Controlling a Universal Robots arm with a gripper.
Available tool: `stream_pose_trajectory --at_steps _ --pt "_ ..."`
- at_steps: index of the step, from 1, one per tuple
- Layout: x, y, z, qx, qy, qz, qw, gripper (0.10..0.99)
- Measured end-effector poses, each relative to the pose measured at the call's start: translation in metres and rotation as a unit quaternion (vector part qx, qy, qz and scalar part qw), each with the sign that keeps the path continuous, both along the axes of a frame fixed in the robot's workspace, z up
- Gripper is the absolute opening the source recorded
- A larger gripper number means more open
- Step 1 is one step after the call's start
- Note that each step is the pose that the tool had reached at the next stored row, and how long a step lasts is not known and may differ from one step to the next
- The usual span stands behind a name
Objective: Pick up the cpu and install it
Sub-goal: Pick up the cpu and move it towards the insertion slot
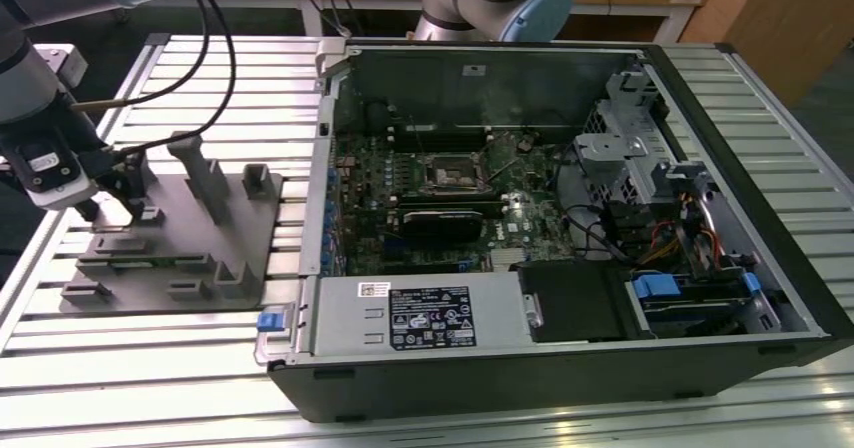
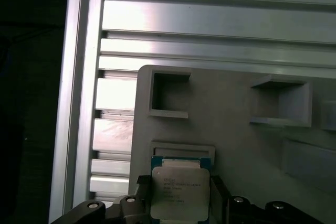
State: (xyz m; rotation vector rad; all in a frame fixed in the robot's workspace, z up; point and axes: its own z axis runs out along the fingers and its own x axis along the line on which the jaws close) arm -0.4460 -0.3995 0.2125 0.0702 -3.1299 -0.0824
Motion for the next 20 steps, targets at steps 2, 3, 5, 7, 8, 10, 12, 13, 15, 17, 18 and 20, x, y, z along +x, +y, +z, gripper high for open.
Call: stream_pose_trajectory --at_steps 2,3,5,7,8,10,12,13,15,17,18,20 --pt "0.0000 0.0000 0.0007 -0.0001 0.0001 0.000 1.0000 0.541" --pt "0.0000 0.0000 0.0009 0.0000 0.0001 0.000 1.0000 0.541" --pt "0.0000 0.0000 0.0018 -0.0001 0.0002 0.000 1.0000 0.541" --pt "0.0000 0.0000 0.0025 -0.0001 0.0001 0.000 1.0000 0.541" --pt "0.0000 0.0000 0.0027 0.0000 0.0000 0.000 1.0000 0.541" --pt "0.0000 0.0000 0.0034 -0.0001 0.0001 0.000 1.0000 0.541" --pt "-0.0001 0.0000 0.0046 -0.0001 0.0003 0.000 1.0000 0.541" --pt "-0.0001 0.0000 0.0054 -0.0001 0.0002 0.000 1.0000 0.541" --pt "0.0000 0.0000 0.0068 -0.0001 0.0002 0.000 1.0000 0.541" --pt "0.0000 0.0000 0.0076 -0.0001 0.0001 0.000 1.0000 0.541" --pt "0.0000 0.0000 0.0081 -0.0001 0.0001 0.000 1.0000 0.541" --pt "0.0000 0.0000 0.0088 0.0000 0.0000 0.000 1.0000 0.541"
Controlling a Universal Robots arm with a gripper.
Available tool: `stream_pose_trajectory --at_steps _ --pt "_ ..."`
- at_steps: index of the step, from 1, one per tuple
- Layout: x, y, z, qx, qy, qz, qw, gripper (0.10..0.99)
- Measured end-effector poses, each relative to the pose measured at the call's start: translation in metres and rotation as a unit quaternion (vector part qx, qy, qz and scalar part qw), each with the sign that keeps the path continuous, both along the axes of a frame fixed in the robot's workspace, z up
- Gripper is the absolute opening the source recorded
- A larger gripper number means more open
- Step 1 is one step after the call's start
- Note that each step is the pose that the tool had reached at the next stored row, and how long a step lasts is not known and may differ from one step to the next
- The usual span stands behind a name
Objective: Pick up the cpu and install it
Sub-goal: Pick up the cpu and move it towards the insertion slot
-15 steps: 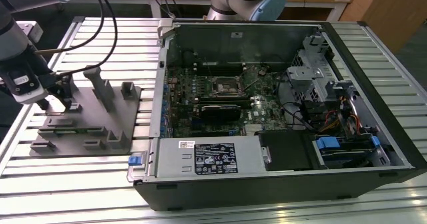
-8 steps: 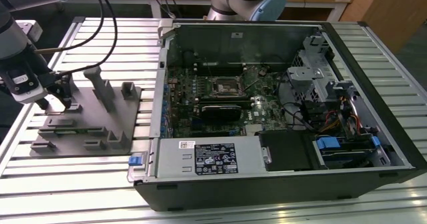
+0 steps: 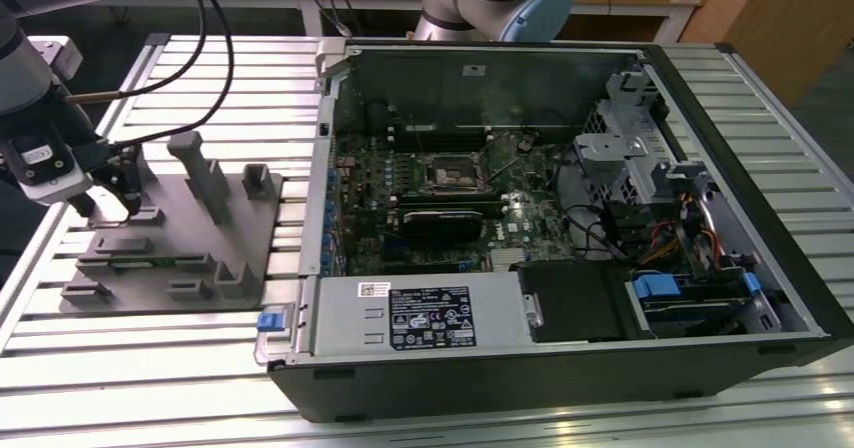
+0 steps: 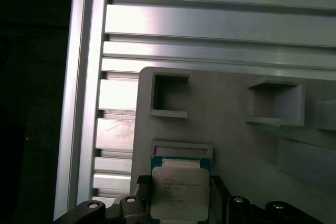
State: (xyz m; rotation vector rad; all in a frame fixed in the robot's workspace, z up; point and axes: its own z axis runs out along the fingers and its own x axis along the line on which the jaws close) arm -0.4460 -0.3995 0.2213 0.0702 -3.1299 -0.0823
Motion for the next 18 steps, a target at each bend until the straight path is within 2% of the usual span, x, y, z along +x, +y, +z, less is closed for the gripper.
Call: stream_pose_trajectory --at_steps 18 --pt "0.0000 0.0000 0.0062 -0.0001 0.0001 0.000 1.0000 0.541"
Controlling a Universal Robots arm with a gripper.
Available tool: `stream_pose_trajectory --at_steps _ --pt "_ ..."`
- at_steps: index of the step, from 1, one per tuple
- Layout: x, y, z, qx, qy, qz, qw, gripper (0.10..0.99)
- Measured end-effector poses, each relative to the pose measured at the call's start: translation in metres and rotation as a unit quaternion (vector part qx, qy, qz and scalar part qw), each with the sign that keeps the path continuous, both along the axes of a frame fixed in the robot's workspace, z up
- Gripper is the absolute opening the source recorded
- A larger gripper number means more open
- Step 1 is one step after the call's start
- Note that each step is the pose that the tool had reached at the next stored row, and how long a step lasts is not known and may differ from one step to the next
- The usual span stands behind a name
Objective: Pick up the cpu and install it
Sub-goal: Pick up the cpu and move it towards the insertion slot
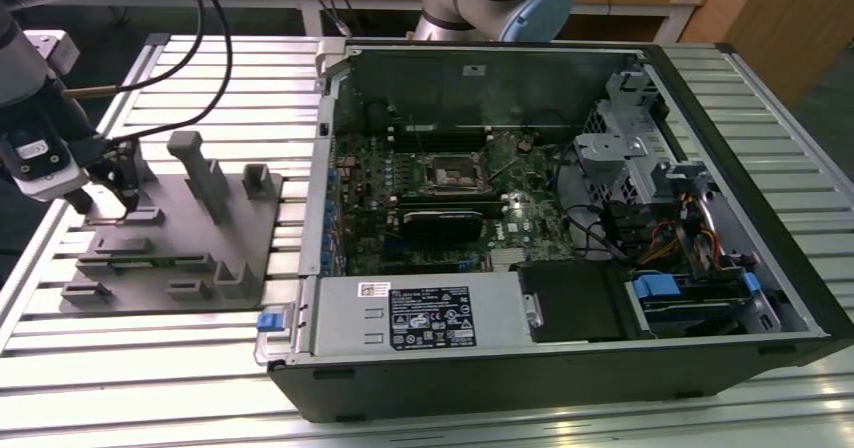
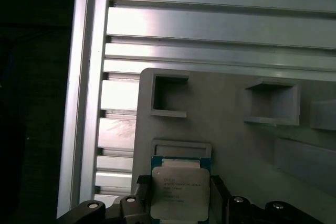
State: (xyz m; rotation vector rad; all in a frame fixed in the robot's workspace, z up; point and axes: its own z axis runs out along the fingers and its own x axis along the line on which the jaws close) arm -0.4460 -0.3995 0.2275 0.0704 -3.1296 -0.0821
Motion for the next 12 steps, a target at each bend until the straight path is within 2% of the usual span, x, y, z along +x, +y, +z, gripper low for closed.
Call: stream_pose_trajectory --at_steps 12 --pt "0.0000 0.0000 0.0013 0.0000 0.0000 0.000 1.0000 0.541"
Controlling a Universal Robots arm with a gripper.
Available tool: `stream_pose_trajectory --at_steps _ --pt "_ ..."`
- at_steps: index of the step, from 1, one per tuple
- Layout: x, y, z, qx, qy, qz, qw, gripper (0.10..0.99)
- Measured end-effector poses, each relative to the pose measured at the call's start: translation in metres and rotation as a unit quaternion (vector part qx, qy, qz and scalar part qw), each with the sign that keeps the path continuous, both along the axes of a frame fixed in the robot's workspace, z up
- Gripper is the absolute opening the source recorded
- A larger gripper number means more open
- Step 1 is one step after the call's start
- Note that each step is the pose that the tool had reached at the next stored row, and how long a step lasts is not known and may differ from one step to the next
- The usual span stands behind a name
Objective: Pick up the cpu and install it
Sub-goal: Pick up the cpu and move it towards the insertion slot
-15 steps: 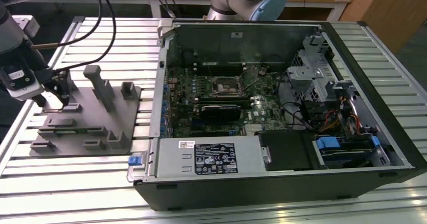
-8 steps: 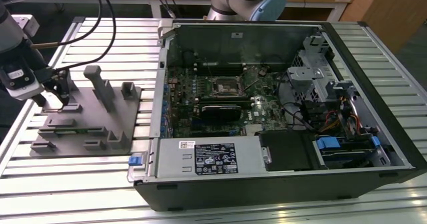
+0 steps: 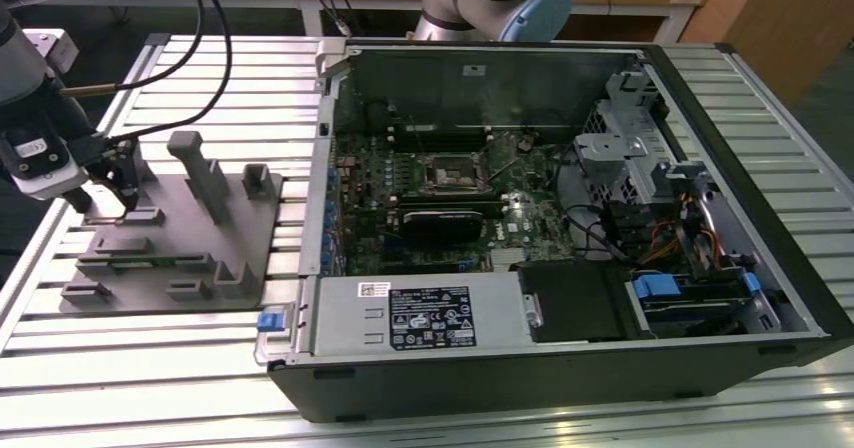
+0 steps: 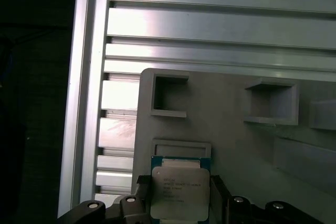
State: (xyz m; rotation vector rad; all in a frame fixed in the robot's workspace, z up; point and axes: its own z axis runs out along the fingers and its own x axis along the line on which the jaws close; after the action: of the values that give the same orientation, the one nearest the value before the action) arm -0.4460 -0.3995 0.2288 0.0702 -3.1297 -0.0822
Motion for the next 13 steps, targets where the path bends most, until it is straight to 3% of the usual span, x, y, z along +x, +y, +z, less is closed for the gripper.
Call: stream_pose_trajectory --at_steps 13 --pt "0.0000 0.0001 0.0111 0.0000 0.0000 0.000 1.0000 0.541"
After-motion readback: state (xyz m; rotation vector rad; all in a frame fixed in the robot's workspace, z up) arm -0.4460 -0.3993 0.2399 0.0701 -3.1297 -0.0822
